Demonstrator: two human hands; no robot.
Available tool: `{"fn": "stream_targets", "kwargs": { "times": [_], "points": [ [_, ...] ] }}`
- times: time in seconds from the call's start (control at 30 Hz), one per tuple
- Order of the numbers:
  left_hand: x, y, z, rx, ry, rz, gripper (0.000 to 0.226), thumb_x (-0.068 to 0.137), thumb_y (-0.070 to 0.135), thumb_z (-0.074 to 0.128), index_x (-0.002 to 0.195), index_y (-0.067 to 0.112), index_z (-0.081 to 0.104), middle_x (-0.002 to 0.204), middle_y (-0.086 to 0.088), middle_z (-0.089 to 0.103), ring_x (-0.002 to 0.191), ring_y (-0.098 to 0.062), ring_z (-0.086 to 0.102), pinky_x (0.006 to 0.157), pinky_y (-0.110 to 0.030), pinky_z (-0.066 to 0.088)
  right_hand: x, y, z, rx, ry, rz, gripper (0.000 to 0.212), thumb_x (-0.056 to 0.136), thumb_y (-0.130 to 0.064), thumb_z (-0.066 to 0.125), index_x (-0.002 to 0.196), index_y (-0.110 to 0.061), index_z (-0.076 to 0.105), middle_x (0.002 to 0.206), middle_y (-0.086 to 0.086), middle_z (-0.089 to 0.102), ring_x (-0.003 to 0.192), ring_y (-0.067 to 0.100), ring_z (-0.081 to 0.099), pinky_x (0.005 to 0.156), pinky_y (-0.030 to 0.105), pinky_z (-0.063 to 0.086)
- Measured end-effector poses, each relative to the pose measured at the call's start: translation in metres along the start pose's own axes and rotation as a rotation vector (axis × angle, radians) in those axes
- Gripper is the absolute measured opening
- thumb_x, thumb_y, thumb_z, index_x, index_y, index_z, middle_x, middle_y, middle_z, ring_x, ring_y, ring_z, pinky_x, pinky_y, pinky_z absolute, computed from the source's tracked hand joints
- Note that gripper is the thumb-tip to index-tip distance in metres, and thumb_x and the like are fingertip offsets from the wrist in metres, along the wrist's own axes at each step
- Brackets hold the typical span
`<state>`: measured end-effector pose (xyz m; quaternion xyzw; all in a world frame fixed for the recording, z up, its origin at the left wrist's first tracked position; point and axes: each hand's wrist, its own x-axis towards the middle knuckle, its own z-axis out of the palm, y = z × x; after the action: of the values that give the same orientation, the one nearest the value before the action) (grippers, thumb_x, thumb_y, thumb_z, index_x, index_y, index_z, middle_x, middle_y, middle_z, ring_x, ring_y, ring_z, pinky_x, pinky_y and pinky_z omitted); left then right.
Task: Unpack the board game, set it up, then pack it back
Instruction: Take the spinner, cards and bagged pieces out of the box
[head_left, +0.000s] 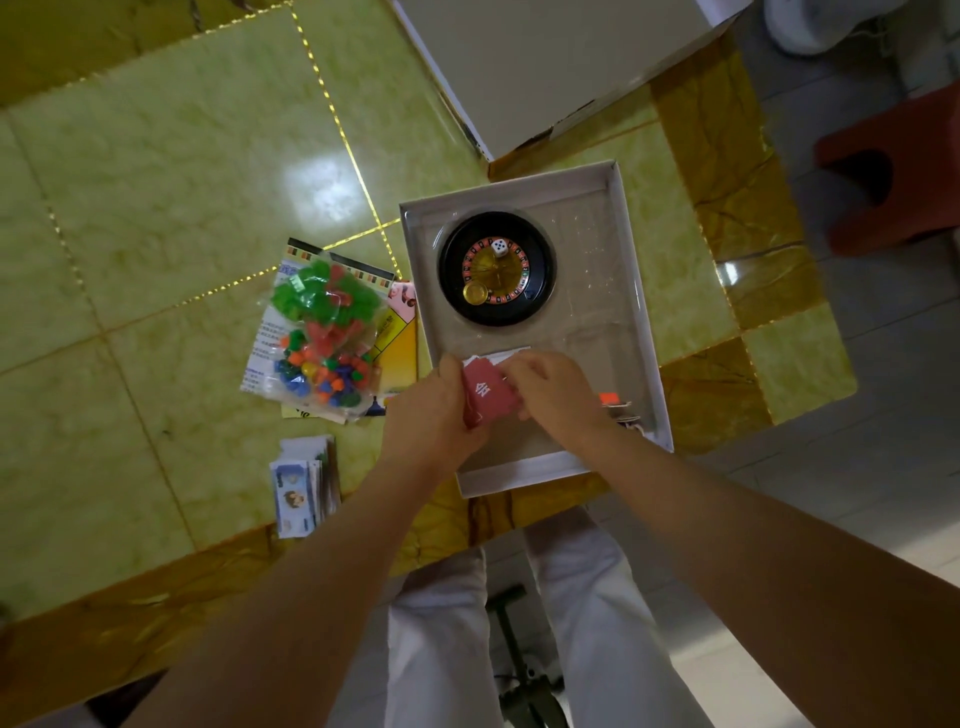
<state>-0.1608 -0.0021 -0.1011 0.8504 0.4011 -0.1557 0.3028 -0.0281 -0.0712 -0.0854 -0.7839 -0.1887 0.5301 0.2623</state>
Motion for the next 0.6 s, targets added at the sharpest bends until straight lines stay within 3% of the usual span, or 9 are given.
{"fn": "stream_targets", "kwargs": {
  "times": [0.07, 0.17, 0.27, 0.37, 0.43, 0.6],
  "points": [
    [-0.007, -0.011, -0.001, -0.126, 0.049, -0.106, 0.045, 0.074, 0.033, 0.073, 0.098, 0.020, 0.037, 0.082, 0.007, 0.054, 0.076, -0.021, 0.059, 0.053, -0.029, 0.034, 0.003, 0.006, -0.002, -0.101, 0.079, 0.000, 0.027, 0.097, -0.023, 0.049, 0.095, -0.005, 0.069, 0.088, 0.012, 0.069, 0.084, 0.025, 0.065, 0.079, 0.040, 0.054],
    [-0.011, -0.028, 0.001, -0.331, 0.113, -0.208, 0.045, 0.073, 0.030, 0.075, 0.100, 0.021, 0.040, 0.081, 0.009, 0.050, 0.075, -0.017, 0.055, 0.055, -0.028, 0.038, 0.005, 0.011, 0.003, -0.121, -0.023, 0.187, 0.025, 0.096, -0.019, 0.050, 0.081, -0.007, 0.066, 0.076, 0.011, 0.067, 0.067, 0.023, 0.062, 0.071, 0.037, 0.054],
    [-0.009, -0.035, 0.004, -0.337, 0.161, -0.126, 0.047, 0.070, 0.032, 0.074, 0.104, 0.017, 0.045, 0.097, 0.002, 0.051, 0.083, -0.019, 0.055, 0.056, -0.026, 0.036, 0.004, 0.008, 0.022, 0.212, -0.037, 0.477, 0.021, 0.097, -0.010, 0.045, 0.081, -0.012, 0.057, 0.072, 0.006, 0.063, 0.057, 0.013, 0.054, 0.053, 0.023, 0.047],
    [-0.002, -0.036, 0.004, -0.276, 0.141, 0.034, 0.062, 0.068, 0.034, 0.076, 0.119, 0.012, 0.047, 0.138, 0.003, 0.040, 0.097, -0.012, 0.053, 0.056, -0.021, 0.036, 0.005, 0.013, 0.042, 0.548, 0.087, 0.585, 0.014, 0.097, -0.007, 0.045, 0.099, -0.008, 0.059, 0.072, 0.009, 0.062, 0.055, 0.012, 0.054, 0.050, 0.023, 0.046],
    [0.001, -0.035, 0.005, -0.250, 0.096, 0.097, 0.066, 0.070, 0.036, 0.077, 0.124, 0.012, 0.046, 0.154, 0.007, 0.026, 0.105, -0.012, 0.054, 0.060, -0.023, 0.040, 0.005, 0.016, 0.048, 0.633, 0.141, 0.623, 0.016, 0.095, -0.006, 0.048, 0.103, -0.006, 0.061, 0.070, 0.009, 0.062, 0.052, 0.011, 0.054, 0.047, 0.023, 0.047],
    [-0.003, -0.033, 0.008, -0.293, 0.083, 0.108, 0.068, 0.071, 0.037, 0.077, 0.127, 0.010, 0.047, 0.155, 0.004, 0.027, 0.105, -0.016, 0.057, 0.070, -0.033, 0.051, -0.002, 0.019, 0.046, 0.874, 0.165, 0.667, 0.014, 0.095, -0.002, 0.049, 0.088, -0.007, 0.060, 0.077, 0.010, 0.064, 0.063, 0.012, 0.057, 0.060, 0.024, 0.050]
  ]
}}
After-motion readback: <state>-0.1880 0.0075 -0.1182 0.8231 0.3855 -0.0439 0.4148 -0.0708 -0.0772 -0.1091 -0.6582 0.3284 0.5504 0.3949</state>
